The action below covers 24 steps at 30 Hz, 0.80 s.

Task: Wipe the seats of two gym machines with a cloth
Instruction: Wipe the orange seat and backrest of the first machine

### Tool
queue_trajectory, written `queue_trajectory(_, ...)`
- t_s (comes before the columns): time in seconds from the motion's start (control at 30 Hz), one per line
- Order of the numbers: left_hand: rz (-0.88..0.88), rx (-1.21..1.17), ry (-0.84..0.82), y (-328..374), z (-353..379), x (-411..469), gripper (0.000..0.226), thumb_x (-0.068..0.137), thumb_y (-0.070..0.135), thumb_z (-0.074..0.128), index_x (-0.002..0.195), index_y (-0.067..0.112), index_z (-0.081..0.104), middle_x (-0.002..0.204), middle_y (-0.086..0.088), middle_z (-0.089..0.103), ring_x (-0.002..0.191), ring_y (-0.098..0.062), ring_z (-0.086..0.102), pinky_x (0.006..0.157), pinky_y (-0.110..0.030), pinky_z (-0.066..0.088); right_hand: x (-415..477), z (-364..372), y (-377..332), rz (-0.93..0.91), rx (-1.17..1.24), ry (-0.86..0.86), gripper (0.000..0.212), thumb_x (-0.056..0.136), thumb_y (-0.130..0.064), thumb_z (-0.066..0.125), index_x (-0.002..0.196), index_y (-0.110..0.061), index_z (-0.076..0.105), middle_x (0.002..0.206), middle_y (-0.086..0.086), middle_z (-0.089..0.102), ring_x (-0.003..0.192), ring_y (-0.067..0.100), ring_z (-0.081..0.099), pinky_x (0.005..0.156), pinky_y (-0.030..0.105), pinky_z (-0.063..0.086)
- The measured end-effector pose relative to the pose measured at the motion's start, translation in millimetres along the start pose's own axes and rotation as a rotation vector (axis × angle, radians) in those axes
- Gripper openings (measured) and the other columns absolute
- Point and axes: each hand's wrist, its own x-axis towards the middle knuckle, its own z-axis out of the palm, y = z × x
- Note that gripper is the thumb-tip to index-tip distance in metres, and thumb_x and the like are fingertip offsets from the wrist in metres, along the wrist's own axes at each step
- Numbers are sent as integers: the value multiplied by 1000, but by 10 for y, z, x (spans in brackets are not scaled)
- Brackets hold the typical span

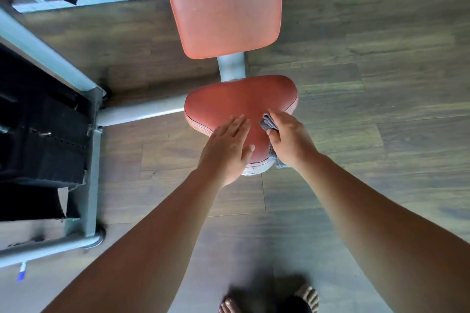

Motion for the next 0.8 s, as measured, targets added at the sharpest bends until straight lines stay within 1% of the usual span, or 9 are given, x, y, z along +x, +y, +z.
queue_trajectory(0.07,7,-2,16,-8,55,35,64,106,40,43,162,13,26,170,-5,23,159,-25,16,127,-43,19,-45,4,87,23,35,48,50,92,-7,63,141,-3,54,136,15,63,125,34,60,108,36,44)
queue_trajectory(0.2,15,0,13,-35,213,194,69,103,50,33,162,14,27,170,-4,24,159,-24,15,127,-47,20,-145,69,360,124,155,117,48,95,-9,60,143,-8,53,141,11,61,128,28,58,108,26,37)
queue_trajectory(0.3,35,18,14,-65,313,354,73,99,55,28,162,17,28,170,-2,25,159,-23,16,127,-48,19,-204,174,530,188,247,173,49,97,-14,58,145,-13,52,143,6,60,129,24,57,107,27,39)
queue_trajectory(0.43,55,10,1,-100,449,514,73,99,58,29,162,22,28,171,4,23,159,-17,13,128,-49,15,-276,430,683,201,393,273,50,98,-18,58,147,-20,50,141,1,61,126,19,58,102,19,37)
queue_trajectory(0.5,65,-19,14,-118,503,533,75,97,63,27,161,24,30,170,5,25,159,-16,14,128,-48,16,-285,614,731,211,454,332,50,98,-22,57,147,-24,49,139,-1,63,124,16,58,98,15,36)
queue_trajectory(0.57,59,-64,41,-107,539,535,73,96,62,31,159,25,35,169,7,27,158,-14,17,128,-45,15,-271,778,749,190,552,409,48,98,-22,57,145,-24,51,135,-3,65,121,13,59,98,11,36)
queue_trajectory(0.6,49,-91,58,-93,548,529,70,97,58,35,158,25,37,168,8,29,157,-13,19,128,-43,15,-256,859,749,165,622,445,47,98,-21,57,144,-23,53,133,-3,66,120,11,60,102,14,39)
queue_trajectory(0.67,30,-135,89,-62,561,522,64,97,51,41,156,28,41,166,12,31,156,-9,21,128,-39,14,-214,1034,774,137,798,491,47,97,-21,55,144,-20,54,131,-4,67,122,9,60,109,27,43)
queue_trajectory(0.8,24,-148,107,-53,593,527,52,105,41,48,155,33,41,165,18,30,155,-2,20,128,-36,12,-178,1231,736,134,1143,524,56,96,-35,50,149,-18,49,148,-4,56,139,8,49,120,42,36)
